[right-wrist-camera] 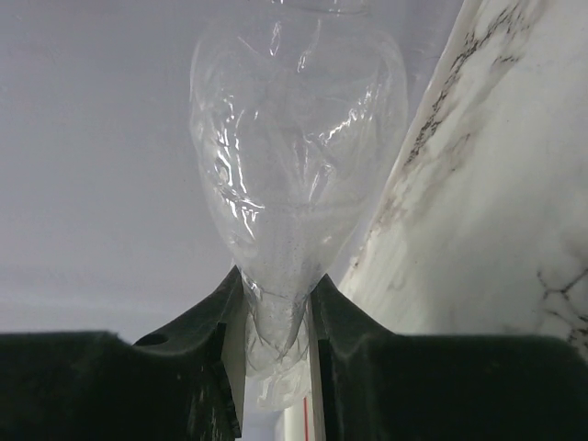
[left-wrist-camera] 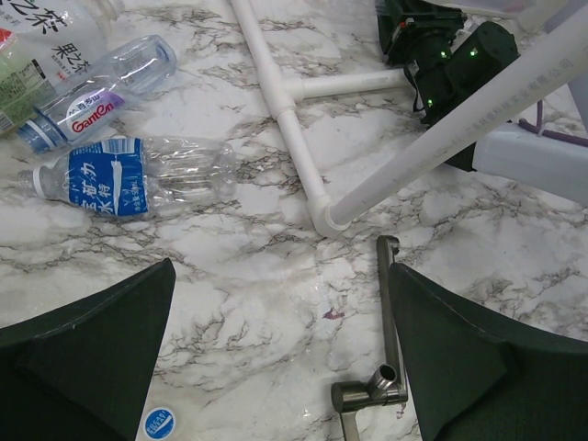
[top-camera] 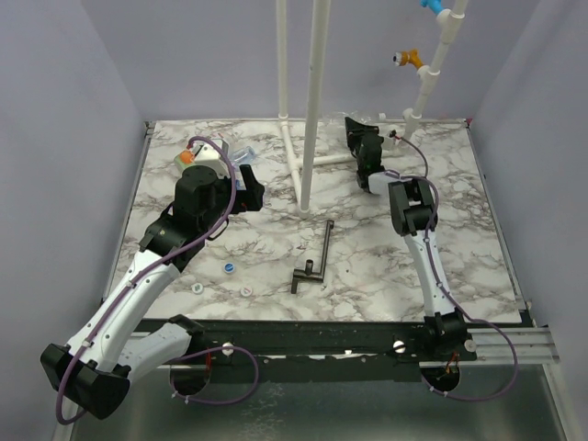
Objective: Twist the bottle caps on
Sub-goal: Pick up the plastic bottle at the center of the board.
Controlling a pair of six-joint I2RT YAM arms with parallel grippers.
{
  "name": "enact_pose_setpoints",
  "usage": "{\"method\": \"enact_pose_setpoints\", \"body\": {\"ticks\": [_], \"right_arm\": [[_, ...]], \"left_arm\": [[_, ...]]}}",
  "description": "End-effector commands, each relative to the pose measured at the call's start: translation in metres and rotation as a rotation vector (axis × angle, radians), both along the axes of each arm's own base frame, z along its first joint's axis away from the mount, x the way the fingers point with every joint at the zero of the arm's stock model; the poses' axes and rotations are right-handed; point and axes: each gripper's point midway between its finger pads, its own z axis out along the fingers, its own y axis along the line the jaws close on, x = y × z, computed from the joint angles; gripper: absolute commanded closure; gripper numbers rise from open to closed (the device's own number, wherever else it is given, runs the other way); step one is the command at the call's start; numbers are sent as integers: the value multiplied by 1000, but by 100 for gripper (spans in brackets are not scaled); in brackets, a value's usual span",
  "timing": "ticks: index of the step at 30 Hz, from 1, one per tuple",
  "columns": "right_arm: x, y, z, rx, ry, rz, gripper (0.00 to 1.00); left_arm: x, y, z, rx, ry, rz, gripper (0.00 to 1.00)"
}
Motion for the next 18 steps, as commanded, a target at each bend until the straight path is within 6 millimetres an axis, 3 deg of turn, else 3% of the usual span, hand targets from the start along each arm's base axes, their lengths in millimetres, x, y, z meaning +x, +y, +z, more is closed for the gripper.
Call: {"method": "enact_pose_setpoints", "body": {"ticks": [1,9,13,18], "right_arm": [[-16,15,-8,-173,8,58,100],[-47,48,38,-328,-92,206,100],[-67,56,50,-428,-98,238,100],[-88,67,51,-520,-101,325,100]], "left_arm": [[-2,5,5,4,-12,11,1],[-4,5,1,12,-12,4,1],[-4,5,-1,14,-9,1,1],[-4,3,-6,17,-2,-11,1]]}}
